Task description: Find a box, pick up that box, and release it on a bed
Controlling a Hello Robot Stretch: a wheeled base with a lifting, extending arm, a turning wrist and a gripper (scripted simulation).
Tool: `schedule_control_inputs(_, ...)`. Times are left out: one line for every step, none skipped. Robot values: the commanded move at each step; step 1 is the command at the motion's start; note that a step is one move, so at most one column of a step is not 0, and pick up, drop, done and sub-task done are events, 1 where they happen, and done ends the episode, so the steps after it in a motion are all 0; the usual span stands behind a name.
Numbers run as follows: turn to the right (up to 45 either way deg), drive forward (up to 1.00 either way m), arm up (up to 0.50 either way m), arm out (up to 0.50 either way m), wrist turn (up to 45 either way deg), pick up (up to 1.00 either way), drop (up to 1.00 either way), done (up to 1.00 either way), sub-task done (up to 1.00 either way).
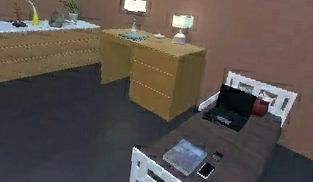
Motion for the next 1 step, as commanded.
schedule_control_inputs(-45.0,0.00,0.00,0.00,0.0,0.00,0.00,0.00,0.00)
